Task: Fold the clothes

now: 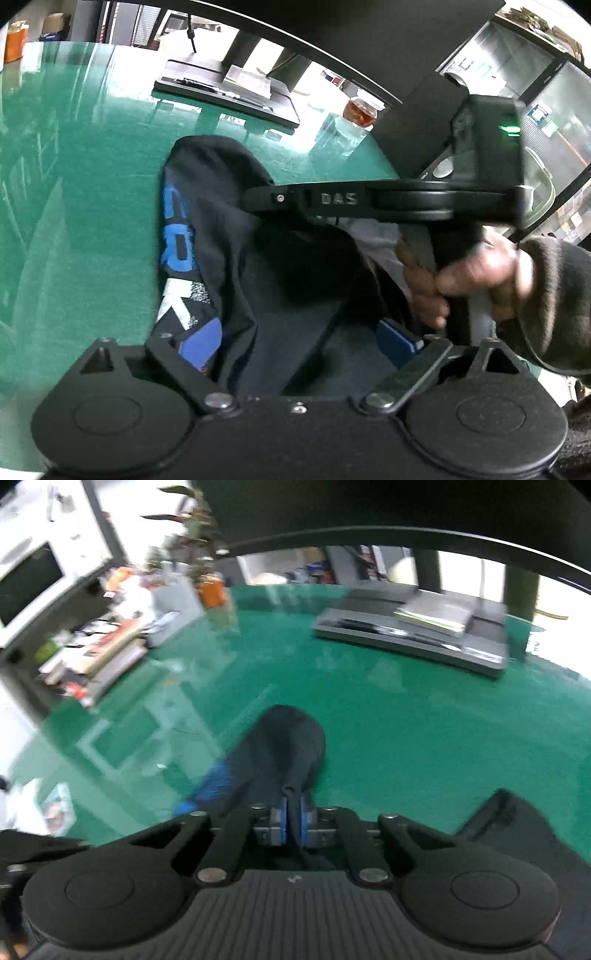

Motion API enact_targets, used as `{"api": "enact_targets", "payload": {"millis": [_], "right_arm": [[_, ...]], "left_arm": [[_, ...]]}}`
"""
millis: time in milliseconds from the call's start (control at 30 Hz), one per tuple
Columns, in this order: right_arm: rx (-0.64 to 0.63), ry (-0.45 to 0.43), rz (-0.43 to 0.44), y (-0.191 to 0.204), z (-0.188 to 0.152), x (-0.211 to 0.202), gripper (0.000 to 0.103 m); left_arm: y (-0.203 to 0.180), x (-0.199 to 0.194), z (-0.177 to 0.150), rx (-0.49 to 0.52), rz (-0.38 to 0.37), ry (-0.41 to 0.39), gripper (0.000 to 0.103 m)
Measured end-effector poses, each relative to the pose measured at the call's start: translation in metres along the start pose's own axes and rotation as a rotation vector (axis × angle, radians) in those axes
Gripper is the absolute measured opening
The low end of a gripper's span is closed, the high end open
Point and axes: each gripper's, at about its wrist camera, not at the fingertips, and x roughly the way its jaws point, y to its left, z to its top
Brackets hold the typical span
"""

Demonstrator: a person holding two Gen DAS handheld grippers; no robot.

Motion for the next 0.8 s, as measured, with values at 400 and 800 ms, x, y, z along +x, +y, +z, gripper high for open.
{"api": "enact_targets", "payload": {"millis": [400, 800], "right_arm": [[-0.381, -0.21, -0.476, 0.038, -0.008, -0.023, 0.012], [0.311, -0.146, -0.178, -0.052, -0.01, -0.057, 0.051]], "left_arm": [[-0.001, 0.001, 0.0, 0.014, 0.019, -0.006, 0.097], [-0.006, 0.0, -0.001, 0.055, 0.041, 0.008, 0.099]]}}
